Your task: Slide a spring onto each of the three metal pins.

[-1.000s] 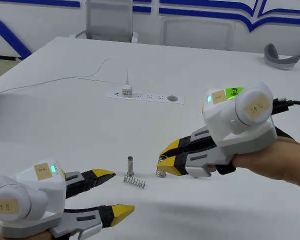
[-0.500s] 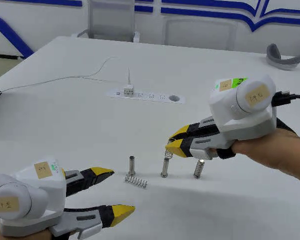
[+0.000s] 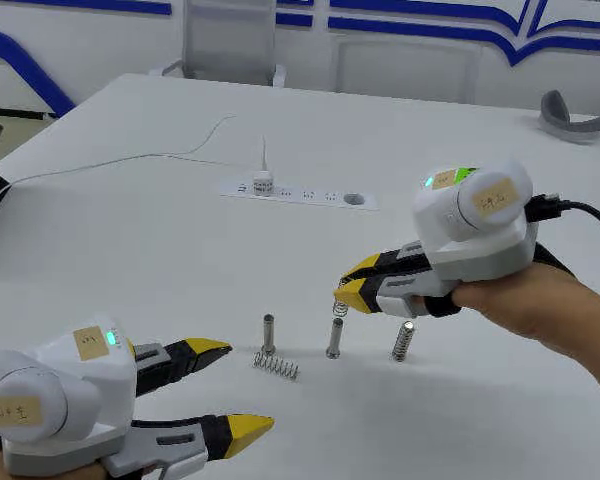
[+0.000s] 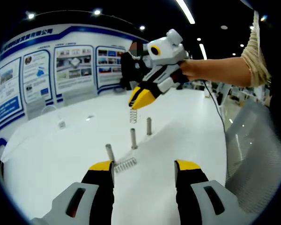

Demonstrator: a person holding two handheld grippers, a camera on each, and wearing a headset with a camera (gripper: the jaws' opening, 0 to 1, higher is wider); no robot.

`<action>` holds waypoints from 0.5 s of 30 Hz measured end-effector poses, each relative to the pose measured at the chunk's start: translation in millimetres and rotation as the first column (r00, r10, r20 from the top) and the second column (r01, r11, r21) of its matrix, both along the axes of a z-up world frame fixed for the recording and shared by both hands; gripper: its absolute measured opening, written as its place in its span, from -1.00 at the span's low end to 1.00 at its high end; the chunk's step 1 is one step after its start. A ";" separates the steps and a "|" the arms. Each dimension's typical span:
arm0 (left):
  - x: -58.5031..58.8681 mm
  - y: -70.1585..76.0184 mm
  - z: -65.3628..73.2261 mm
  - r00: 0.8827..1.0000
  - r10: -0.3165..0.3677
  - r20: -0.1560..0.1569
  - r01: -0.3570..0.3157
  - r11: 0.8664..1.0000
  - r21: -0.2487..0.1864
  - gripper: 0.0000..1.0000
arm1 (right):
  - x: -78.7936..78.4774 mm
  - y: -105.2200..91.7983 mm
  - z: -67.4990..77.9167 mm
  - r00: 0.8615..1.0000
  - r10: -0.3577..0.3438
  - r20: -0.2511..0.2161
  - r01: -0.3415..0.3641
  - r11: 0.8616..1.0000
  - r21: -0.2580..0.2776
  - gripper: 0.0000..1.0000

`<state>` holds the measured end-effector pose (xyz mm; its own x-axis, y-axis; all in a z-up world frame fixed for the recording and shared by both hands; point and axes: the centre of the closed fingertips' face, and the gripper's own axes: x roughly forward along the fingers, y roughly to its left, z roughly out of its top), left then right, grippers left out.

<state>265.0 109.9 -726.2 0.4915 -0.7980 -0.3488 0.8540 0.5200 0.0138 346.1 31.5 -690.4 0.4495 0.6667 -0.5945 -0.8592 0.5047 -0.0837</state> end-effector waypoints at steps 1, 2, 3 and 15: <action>-0.2 0.3 -0.1 1.000 0.001 -0.001 -0.001 1.000 0.000 0.06 | 0.9 -0.3 -1.7 1.000 -0.004 -0.004 0.004 1.000 0.000 -0.76; -0.2 0.7 -0.3 1.000 0.002 -0.001 -0.002 1.000 0.000 0.06 | 1.5 -0.3 -2.8 1.000 -0.005 -0.006 0.005 1.000 0.001 -0.76; -0.4 0.9 -0.5 1.000 0.003 -0.003 -0.003 1.000 0.000 0.06 | 1.6 -0.1 -4.2 1.000 -0.005 -0.011 0.005 1.000 0.003 -0.76; -1.5 3.0 -3.0 1.000 0.011 -0.011 -0.011 1.000 0.002 0.04 | 4.0 -0.4 -13.9 1.000 -0.010 -0.026 0.010 1.000 -0.004 -0.76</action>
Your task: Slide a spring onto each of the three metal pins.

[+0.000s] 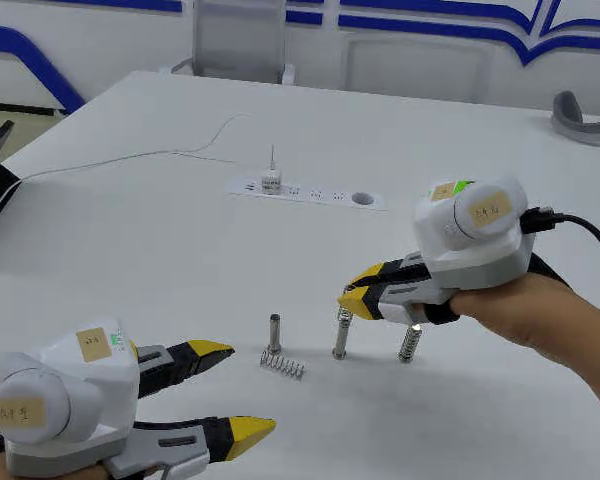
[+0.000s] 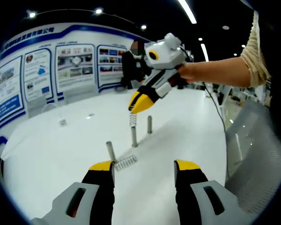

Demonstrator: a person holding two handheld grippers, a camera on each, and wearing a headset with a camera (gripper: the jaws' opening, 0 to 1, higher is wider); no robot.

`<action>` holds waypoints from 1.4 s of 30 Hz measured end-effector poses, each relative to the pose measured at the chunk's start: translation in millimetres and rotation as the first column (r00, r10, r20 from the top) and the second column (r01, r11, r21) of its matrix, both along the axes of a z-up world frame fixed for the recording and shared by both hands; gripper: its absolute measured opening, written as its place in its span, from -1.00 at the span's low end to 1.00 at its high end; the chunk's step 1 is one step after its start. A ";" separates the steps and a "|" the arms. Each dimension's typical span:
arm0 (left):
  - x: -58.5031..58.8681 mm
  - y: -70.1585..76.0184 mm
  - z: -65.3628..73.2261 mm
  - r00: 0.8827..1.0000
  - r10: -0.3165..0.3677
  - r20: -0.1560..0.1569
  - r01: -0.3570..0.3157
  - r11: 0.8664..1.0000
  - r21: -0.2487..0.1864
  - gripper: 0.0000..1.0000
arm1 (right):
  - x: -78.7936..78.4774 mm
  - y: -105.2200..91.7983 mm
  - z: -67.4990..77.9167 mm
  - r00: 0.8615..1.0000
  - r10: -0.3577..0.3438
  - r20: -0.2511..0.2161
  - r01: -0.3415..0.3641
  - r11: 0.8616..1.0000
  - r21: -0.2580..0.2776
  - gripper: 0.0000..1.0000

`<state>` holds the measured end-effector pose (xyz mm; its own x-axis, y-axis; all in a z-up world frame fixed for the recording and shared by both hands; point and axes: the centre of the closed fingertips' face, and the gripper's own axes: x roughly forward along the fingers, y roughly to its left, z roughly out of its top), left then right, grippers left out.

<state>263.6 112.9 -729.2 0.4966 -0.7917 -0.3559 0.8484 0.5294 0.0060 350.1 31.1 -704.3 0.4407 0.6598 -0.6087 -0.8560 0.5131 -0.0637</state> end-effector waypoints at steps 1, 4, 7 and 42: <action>-0.2 0.1 -0.3 1.000 0.000 -0.001 0.000 1.000 -0.001 0.04 | 0.3 -0.1 -1.2 1.000 0.000 -0.001 0.000 1.000 0.000 -0.76; -0.4 0.6 -1.2 1.000 0.002 -0.003 -0.002 1.000 0.001 0.03 | 1.2 -1.1 -5.0 1.000 -0.004 -0.004 0.004 1.000 -0.003 -0.76; -0.1 1.0 -0.8 1.000 0.004 -0.005 -0.004 1.000 -0.001 0.03 | 1.9 -2.4 -8.5 1.000 -0.007 -0.008 0.007 1.000 -0.007 -0.76; 2.2 2.8 -6.1 1.000 0.010 -0.018 -0.011 1.000 -0.002 0.01 | 3.8 -1.5 -46.2 0.997 -0.040 -0.059 0.040 0.999 -0.016 -0.76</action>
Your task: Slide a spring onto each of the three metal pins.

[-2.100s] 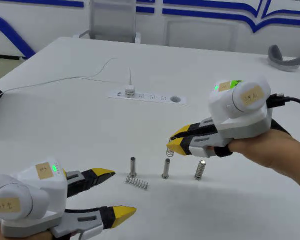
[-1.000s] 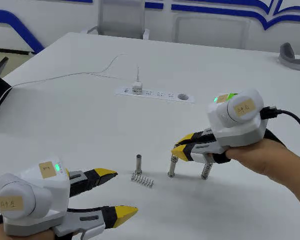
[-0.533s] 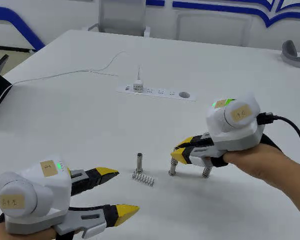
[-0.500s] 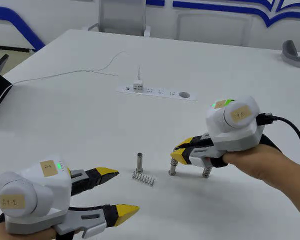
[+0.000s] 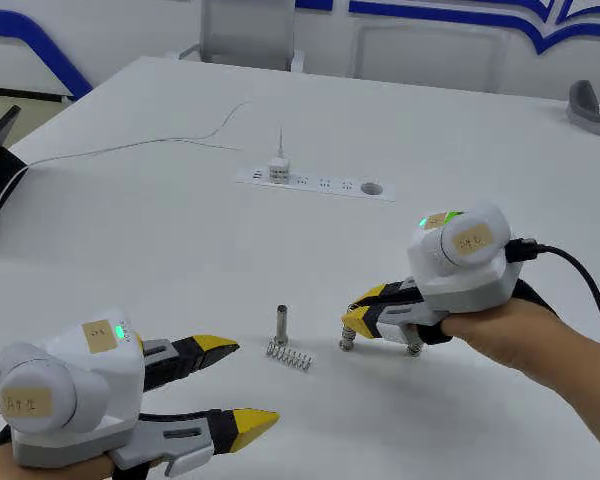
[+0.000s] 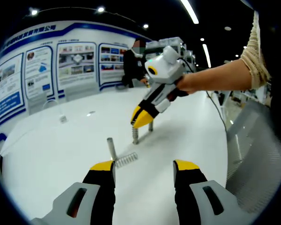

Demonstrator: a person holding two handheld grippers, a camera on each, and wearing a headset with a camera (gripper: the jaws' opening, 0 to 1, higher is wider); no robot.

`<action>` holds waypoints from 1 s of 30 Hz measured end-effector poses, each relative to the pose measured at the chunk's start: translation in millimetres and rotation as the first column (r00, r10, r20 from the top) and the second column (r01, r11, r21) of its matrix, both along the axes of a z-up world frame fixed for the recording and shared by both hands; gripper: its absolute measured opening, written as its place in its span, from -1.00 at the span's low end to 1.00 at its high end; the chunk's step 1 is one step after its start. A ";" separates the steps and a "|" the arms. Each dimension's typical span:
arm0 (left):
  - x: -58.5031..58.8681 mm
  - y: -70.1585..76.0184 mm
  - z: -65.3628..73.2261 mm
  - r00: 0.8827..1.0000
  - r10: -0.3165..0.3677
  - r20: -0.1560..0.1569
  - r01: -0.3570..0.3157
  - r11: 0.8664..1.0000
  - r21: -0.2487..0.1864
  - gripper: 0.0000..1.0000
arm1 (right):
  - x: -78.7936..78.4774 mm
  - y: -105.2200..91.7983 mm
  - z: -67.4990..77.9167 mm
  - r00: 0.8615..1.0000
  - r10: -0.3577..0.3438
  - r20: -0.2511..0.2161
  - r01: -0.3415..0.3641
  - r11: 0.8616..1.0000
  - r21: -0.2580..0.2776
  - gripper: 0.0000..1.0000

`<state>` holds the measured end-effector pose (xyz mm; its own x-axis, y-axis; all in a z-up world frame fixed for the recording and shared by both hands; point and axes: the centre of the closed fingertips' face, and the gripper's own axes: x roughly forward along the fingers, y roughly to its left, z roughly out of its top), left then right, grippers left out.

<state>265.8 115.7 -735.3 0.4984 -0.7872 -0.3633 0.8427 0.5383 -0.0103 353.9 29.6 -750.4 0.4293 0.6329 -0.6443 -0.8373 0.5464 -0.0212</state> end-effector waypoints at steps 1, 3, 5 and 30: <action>-0.1 0.1 -0.3 1.000 0.000 0.000 0.000 1.000 0.001 0.01 | 0.0 0.0 -0.5 1.000 0.000 0.000 0.000 1.000 -0.001 -0.76; -0.4 0.0 -0.8 1.000 0.000 -0.002 0.000 1.000 0.000 0.01 | -0.1 0.0 -2.0 1.000 -0.002 -0.004 0.002 1.000 -0.003 -0.76; -0.7 -0.1 -1.1 1.000 -0.001 -0.001 0.001 1.000 0.002 0.00 | -0.1 -0.2 -3.9 1.000 -0.003 -0.006 0.003 1.000 -0.006 -0.76; -3.1 1.4 -0.8 1.000 0.009 -0.002 -0.009 1.000 -0.001 0.00 | -3.5 -3.0 -16.6 1.000 -0.007 -0.024 0.006 0.999 -0.035 -0.71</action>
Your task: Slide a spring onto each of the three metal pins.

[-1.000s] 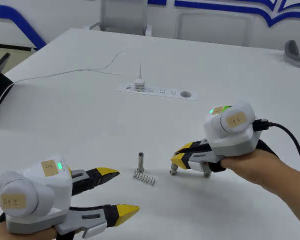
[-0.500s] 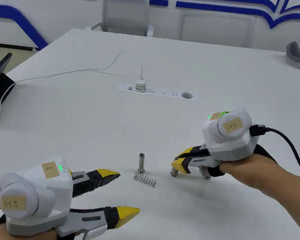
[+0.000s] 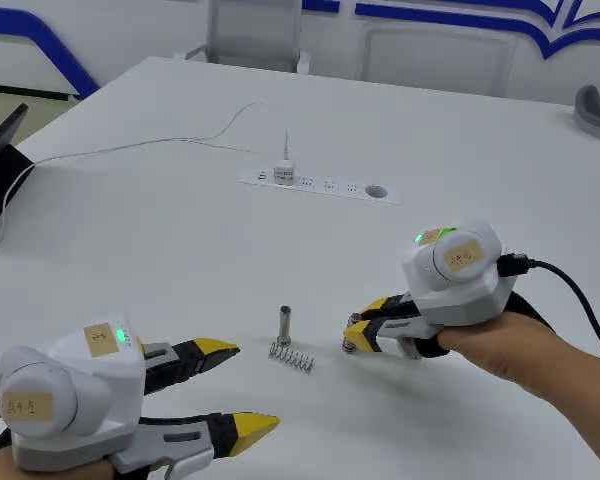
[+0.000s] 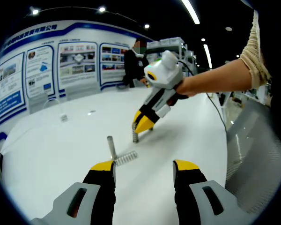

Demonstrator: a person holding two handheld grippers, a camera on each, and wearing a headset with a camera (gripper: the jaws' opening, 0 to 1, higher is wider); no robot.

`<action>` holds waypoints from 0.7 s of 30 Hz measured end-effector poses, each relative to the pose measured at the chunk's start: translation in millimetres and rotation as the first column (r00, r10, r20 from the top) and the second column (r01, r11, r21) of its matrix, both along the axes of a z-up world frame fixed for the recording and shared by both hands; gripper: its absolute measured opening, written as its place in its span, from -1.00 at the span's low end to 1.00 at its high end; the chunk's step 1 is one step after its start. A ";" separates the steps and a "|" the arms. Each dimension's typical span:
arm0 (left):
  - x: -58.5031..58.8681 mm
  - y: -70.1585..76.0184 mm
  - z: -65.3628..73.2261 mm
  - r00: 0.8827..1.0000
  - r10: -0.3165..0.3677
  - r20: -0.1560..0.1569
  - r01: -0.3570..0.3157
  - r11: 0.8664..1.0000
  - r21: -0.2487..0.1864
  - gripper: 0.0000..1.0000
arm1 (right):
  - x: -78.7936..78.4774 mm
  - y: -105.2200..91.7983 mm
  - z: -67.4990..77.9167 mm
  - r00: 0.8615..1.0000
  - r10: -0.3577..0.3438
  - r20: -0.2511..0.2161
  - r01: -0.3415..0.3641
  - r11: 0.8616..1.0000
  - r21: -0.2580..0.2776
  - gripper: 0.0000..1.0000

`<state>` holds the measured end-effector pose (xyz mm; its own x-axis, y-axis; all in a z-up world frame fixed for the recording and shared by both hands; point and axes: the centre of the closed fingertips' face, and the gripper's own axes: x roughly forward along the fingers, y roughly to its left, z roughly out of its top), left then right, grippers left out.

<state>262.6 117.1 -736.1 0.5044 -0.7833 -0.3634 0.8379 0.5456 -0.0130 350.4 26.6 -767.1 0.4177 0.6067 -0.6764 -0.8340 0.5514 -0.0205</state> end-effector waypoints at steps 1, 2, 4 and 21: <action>0.1 -0.2 0.2 1.000 0.000 0.000 0.000 1.000 -0.001 0.00 | -0.4 -0.7 -0.2 1.000 -0.001 0.000 0.001 1.000 -0.001 -0.71; 0.4 -0.4 0.4 1.000 -0.001 0.002 0.001 1.000 -0.001 0.00 | -0.9 -1.9 -0.5 1.000 -0.002 -0.001 0.002 1.000 -0.002 -0.71; 0.8 -0.8 0.5 1.000 -0.002 0.002 0.002 1.000 -0.001 0.00 | -1.8 -4.3 -1.1 1.000 -0.007 -0.001 0.007 1.000 -0.002 -0.71; 2.8 -2.6 2.9 1.000 -0.011 0.013 0.011 1.000 -0.003 0.00 | -23.0 -5.6 -4.1 1.000 -0.018 -0.013 0.018 1.000 0.008 -0.70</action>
